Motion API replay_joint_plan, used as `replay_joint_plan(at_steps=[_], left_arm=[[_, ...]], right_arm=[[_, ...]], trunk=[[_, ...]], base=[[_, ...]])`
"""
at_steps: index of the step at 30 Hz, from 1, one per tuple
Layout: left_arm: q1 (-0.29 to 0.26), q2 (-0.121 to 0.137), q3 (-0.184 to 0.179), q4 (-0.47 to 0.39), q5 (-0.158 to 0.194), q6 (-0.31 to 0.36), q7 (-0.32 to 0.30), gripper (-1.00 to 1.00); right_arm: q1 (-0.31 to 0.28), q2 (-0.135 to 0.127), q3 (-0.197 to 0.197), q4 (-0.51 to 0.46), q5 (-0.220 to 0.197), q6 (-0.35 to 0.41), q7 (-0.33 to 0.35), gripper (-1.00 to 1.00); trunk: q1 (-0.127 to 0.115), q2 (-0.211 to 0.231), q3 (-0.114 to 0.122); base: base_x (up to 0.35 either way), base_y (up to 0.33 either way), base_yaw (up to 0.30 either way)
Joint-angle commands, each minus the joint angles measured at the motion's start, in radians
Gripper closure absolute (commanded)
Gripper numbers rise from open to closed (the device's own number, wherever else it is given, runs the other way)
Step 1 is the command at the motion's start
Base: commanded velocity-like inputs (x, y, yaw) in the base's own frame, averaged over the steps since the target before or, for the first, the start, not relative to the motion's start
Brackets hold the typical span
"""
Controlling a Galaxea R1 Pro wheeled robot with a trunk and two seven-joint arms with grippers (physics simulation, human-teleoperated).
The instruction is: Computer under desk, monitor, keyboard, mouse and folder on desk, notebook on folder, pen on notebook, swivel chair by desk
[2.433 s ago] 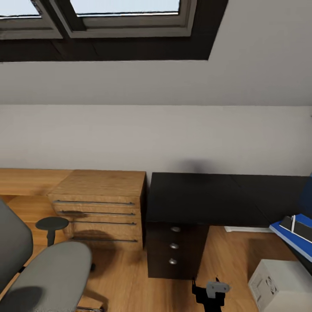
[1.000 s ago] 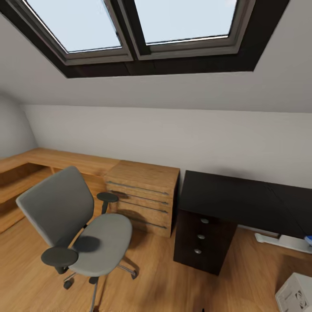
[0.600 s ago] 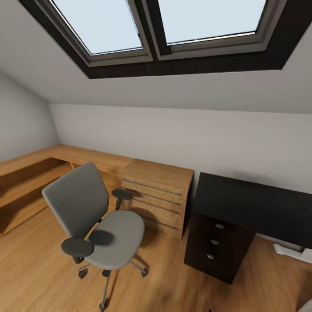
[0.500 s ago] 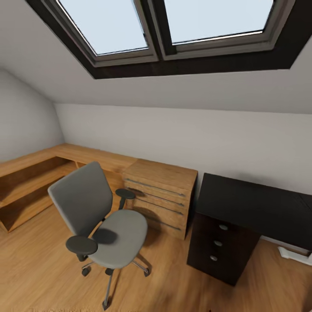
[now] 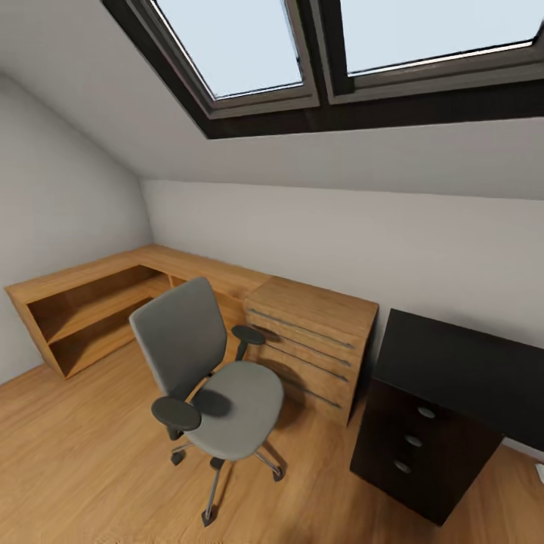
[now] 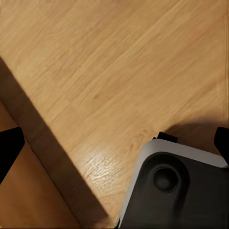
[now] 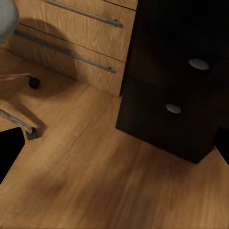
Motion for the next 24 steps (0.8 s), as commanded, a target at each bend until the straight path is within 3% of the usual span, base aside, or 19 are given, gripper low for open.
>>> replay_joint_plan(at_steps=[1,24], left_arm=[[0.0,-0.002,-0.008,-0.001,0.007,-0.001,0.006,-1.0],[0.0,-0.008,-0.007,0.013,0.009,-0.001,0.006,-1.0]], right_arm=[[-0.001,0.001,0.008,0.002,0.002,-0.001,-0.009,-1.0],[-0.001,0.0,0.008,0.002,0.001,0.002,-0.01,-1.0]], trunk=[[0.0,-0.001,-0.001],[0.0,-0.001,-0.001]], base=[[0.0,0.0,0.281],[0.0,0.0,0.281]])
